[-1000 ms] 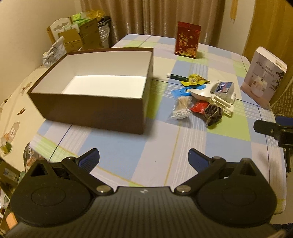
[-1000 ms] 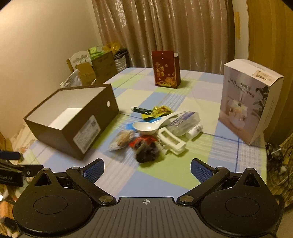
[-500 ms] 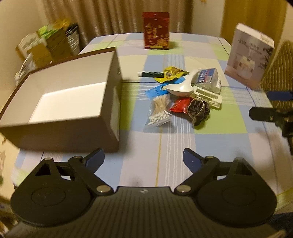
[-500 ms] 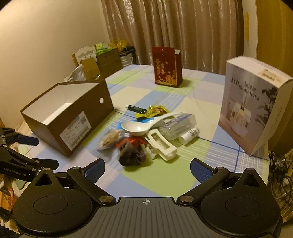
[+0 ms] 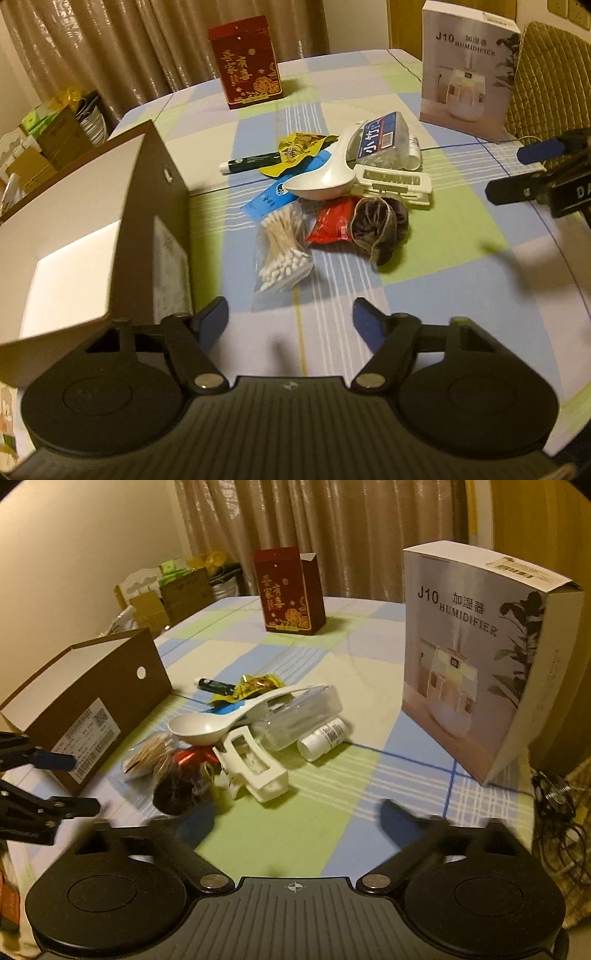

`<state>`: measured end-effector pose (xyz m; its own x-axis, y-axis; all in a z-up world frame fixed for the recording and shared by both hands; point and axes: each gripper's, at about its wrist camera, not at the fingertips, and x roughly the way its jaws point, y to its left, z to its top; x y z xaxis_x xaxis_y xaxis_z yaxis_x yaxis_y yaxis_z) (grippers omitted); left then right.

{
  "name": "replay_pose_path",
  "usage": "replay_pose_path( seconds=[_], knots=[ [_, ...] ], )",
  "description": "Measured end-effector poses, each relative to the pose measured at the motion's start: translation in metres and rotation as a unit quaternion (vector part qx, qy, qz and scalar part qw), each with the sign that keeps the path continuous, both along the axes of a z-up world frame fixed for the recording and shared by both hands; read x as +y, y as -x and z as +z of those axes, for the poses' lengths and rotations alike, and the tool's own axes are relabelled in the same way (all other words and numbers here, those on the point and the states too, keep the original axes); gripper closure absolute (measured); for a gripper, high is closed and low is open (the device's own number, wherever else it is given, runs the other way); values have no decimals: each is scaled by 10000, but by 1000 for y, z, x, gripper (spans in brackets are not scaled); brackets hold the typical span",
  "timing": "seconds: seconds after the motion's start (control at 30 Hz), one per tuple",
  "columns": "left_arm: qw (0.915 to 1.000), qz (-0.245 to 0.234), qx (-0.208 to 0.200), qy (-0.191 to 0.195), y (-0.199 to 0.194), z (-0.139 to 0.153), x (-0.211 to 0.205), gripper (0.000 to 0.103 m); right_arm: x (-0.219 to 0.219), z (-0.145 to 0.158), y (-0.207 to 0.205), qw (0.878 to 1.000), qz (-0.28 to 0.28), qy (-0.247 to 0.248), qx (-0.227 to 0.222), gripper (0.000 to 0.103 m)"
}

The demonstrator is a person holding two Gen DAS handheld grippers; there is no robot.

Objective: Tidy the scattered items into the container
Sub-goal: 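Grasp the cotton swab bag with the left tool while the right tool grasps the white hair clip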

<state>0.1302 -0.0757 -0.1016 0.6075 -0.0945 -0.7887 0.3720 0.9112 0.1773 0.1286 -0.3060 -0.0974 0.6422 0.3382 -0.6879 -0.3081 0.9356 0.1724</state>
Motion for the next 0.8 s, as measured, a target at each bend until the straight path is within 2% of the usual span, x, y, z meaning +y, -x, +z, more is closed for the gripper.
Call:
replay_pose_path(
  seconds=[0.1, 0.33, 0.43, 0.6, 0.7, 0.77, 0.8],
  knots=[
    [10000, 20, 65, 5, -14, -11, -1, 44, -9, -7, -13, 9999, -35, -119, 71, 16],
    [9997, -124, -89, -164, -37, -28, -9, 45, -27, -17, -32, 9996, -33, -266, 113, 16],
    [9996, -173, -101, -181, -45, -34, -12, 53, -28, -20, -38, 9995, 77, -306, 91, 16],
    [9996, -159, -181, -177, -53, -45, -15, 77, -24, -22, -43, 9982, 417, -441, 28, 16],
    [9994, -97, -282, -157, -50, -40, -13, 87, -18, -23, -46, 9960, 796, -399, -29, 16],
    [9996, 0, -265, -108, -47, -34, -9, 89, -13, -26, -48, 9936, 1068, -353, -60, 17],
    [9997, 55, -235, -24, -46, -31, -7, 90, -11, -27, -49, 9922, 1196, -355, -77, 26]
  ],
)
